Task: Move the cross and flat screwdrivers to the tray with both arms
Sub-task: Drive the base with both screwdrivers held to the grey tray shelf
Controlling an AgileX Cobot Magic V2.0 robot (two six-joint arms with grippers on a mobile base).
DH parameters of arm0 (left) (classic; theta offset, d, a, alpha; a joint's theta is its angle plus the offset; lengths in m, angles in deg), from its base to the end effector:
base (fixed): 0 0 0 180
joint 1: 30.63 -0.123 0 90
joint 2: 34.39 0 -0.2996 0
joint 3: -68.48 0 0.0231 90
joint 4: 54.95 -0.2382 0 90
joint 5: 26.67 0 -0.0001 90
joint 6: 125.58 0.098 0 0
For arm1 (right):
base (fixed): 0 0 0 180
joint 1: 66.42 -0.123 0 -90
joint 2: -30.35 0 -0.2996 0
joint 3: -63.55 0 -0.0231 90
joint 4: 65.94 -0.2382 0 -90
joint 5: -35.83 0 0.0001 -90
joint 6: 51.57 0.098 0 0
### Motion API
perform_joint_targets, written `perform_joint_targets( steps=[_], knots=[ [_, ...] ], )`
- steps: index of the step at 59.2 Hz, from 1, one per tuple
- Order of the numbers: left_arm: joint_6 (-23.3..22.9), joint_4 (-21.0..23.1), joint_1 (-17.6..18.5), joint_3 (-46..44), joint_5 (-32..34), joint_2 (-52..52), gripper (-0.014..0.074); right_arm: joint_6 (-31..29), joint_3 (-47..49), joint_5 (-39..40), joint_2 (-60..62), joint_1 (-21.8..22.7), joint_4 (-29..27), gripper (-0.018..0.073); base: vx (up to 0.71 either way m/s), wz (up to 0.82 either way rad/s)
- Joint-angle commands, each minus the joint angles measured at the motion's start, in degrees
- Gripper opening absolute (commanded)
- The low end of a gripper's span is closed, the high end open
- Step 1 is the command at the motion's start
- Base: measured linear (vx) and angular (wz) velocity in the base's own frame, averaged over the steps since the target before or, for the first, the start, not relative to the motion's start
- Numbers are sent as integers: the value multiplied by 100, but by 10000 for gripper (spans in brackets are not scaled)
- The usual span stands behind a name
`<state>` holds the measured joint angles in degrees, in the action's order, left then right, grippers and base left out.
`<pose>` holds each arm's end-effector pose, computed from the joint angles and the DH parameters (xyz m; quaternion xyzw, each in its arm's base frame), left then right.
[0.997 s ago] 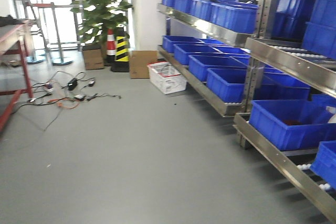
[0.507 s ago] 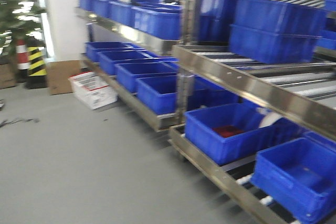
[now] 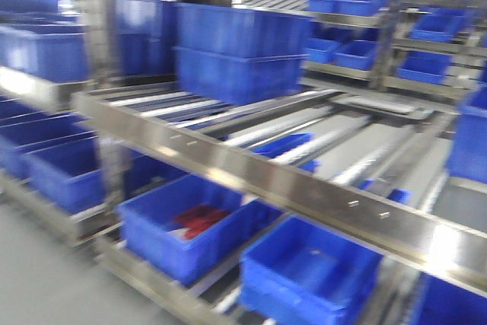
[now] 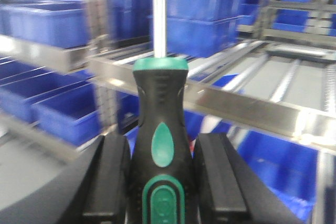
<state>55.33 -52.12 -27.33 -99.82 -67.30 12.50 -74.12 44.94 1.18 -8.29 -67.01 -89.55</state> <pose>0.0829 -0.0079 0.4698 0.0241 0.7610 -0.0379 0.6471 0.0490 0.0229 0.4589 -0.1018 0.6973 0.0673 0.7063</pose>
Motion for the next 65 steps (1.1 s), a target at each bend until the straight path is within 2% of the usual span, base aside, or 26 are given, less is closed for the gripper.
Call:
perform_joint_targets(
  steps=[1,45,65],
  knots=[
    [-15,49,23,-130,559,31,0,-15,148,537,-34,8,-92,-8,38,-67],
    [-15,49,23,-130,559,32,0,-15,148,537,-34,8,-92,-8,28,-77],
    [-15,49,23,-130,557,466,0,-15,148,537,-34,8,-112,-8,7,-19]
  ],
)
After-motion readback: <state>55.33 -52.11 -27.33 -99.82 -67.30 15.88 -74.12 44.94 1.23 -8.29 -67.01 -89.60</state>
